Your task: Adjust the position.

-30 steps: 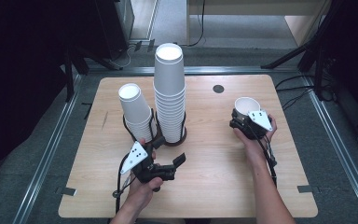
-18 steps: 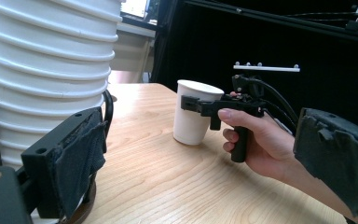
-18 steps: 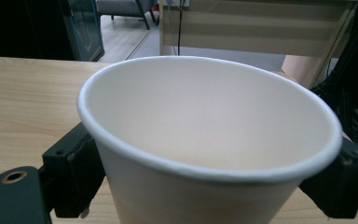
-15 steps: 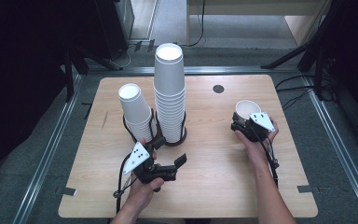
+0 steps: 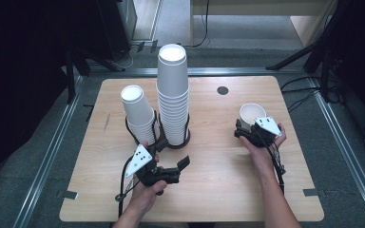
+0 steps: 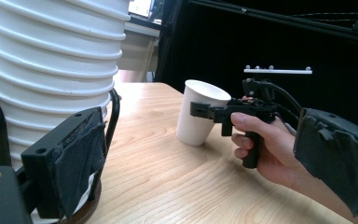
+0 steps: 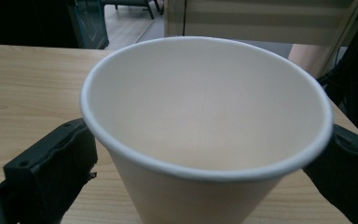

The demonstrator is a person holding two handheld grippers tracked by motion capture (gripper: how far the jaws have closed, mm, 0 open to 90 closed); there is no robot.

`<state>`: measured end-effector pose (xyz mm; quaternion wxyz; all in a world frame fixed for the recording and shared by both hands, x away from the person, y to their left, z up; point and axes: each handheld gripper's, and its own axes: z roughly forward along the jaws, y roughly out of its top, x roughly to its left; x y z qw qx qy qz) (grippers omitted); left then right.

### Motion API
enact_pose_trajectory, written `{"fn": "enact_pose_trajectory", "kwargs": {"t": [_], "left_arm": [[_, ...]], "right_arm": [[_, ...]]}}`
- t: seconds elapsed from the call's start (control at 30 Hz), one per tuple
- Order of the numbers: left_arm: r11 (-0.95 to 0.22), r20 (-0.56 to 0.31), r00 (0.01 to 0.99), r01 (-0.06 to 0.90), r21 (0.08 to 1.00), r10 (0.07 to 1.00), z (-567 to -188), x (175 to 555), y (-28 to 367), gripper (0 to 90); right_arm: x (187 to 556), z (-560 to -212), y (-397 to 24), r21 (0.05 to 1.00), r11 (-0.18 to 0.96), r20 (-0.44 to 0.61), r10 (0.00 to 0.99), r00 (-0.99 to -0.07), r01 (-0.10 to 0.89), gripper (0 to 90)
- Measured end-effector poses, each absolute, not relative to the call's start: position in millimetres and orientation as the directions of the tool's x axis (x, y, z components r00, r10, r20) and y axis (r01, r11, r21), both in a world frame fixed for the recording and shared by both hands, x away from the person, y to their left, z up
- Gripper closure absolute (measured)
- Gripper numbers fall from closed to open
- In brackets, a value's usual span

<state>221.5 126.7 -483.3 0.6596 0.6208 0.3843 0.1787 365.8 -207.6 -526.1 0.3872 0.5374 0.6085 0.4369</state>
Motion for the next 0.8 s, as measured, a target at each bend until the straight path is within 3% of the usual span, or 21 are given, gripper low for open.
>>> {"fn": "enact_pose_trajectory", "kwargs": {"t": [0.8], "left_arm": [[0.163, -0.276, 0.587, 0.238, 0.957, 0.761, -484, 225, 129, 2.0]], "right_arm": [[319, -526, -213, 0.938, 0.079, -0.020, 0.985, -0.173, 0.339, 0.0]]}}
